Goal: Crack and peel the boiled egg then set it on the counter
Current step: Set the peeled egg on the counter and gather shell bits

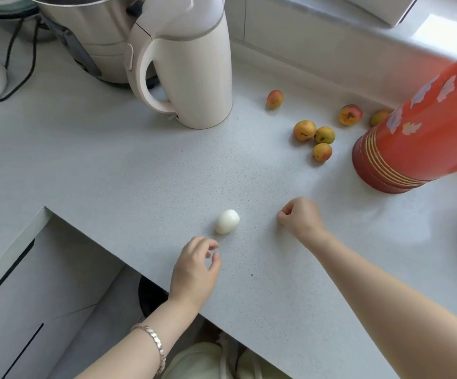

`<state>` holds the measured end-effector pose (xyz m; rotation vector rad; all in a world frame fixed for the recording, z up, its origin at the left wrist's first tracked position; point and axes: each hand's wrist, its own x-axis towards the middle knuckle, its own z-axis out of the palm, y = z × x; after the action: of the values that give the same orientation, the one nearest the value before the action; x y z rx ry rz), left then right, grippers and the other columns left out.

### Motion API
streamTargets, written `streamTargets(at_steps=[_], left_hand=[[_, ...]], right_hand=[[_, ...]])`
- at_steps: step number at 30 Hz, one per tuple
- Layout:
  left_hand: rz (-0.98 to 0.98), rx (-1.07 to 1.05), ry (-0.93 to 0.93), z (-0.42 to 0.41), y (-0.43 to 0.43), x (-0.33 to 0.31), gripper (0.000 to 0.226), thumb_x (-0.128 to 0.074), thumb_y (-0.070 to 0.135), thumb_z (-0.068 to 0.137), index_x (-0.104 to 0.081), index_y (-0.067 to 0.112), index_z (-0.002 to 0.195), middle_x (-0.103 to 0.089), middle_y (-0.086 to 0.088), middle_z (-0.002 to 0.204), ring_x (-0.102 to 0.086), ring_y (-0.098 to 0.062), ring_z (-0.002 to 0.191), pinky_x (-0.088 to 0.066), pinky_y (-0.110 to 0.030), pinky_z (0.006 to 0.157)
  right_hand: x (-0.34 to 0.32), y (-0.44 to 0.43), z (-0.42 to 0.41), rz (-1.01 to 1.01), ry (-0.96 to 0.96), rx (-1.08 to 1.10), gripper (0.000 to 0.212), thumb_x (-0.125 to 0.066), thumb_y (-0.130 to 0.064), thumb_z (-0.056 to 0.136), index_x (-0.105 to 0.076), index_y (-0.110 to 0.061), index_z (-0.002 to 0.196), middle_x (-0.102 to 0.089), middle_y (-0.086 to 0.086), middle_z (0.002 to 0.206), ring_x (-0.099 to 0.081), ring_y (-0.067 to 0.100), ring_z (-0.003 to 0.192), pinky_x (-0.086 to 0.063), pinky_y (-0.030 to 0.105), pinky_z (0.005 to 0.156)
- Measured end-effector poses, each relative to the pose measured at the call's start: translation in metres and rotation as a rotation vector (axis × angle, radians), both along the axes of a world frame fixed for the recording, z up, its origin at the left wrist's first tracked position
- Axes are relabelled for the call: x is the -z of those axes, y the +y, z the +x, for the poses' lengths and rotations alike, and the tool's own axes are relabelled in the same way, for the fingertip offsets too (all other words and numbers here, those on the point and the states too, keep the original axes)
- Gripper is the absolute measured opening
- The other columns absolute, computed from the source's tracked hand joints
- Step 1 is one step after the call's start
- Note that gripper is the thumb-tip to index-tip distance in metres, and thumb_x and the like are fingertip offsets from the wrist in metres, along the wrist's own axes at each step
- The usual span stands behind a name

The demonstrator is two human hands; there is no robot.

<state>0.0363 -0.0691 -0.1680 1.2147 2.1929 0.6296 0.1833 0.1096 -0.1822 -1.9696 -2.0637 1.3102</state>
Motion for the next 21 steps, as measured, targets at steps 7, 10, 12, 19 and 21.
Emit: streamTargets(at_steps=[7,10,12,19,21], left_hand=[[-0.223,0.339,0.013,0.025,0.000,0.009,0.027,-0.048,0.031,0.091,-0.056,0.019,0.113,-0.058,0.005,0.108,-0.052,-0.009,0.097,-0.041,-0.021,0.080],[-0.267,0.396,0.045,0.035,0.006,0.015,0.028,-0.049,0.033,0.090,-0.056,0.020,0.114,-0.058,0.003,0.112,-0.051,-0.012,0.107,-0.043,-0.026,0.085],[-0.269,0.386,0.059,0.040,0.010,0.017,0.027,-0.050,0.033,0.089,-0.057,0.020,0.111,-0.057,0.002,0.110,-0.051,-0.014,0.107,-0.041,-0.026,0.082],[-0.244,0.350,0.073,0.046,0.015,0.020,0.022,-0.054,0.031,0.088,-0.064,0.016,0.100,-0.061,0.001,0.106,-0.052,-0.014,0.106,-0.039,-0.026,0.079],[-0.244,0.350,0.079,0.047,0.015,0.021,0.022,-0.053,0.030,0.089,-0.065,0.015,0.099,-0.061,0.000,0.107,-0.051,-0.015,0.107,-0.039,-0.028,0.080]], right_hand=[[-0.010,-0.034,0.022,-0.370,0.543,0.510,0.019,-0.056,0.004,0.078,-0.055,-0.010,0.064,-0.052,0.004,0.063,-0.056,0.015,0.062,-0.052,0.031,0.082],[-0.015,-0.049,0.034,-0.450,0.579,0.521,0.012,-0.055,0.000,0.083,-0.060,-0.006,0.074,-0.053,0.005,0.067,-0.054,0.013,0.061,-0.053,0.020,0.068],[-0.017,-0.055,0.040,-0.491,0.609,0.552,0.014,-0.051,-0.001,0.084,-0.060,-0.004,0.075,-0.052,0.006,0.068,-0.051,0.013,0.059,-0.049,0.016,0.056],[-0.016,-0.066,0.050,-0.568,0.628,0.602,0.019,-0.043,0.000,0.083,-0.060,-0.003,0.075,-0.055,0.008,0.071,-0.054,0.014,0.059,-0.049,0.020,0.056],[-0.015,-0.067,0.048,-0.588,0.634,0.590,0.017,-0.046,-0.001,0.083,-0.061,-0.003,0.075,-0.055,0.007,0.069,-0.054,0.013,0.058,-0.049,0.018,0.052]])
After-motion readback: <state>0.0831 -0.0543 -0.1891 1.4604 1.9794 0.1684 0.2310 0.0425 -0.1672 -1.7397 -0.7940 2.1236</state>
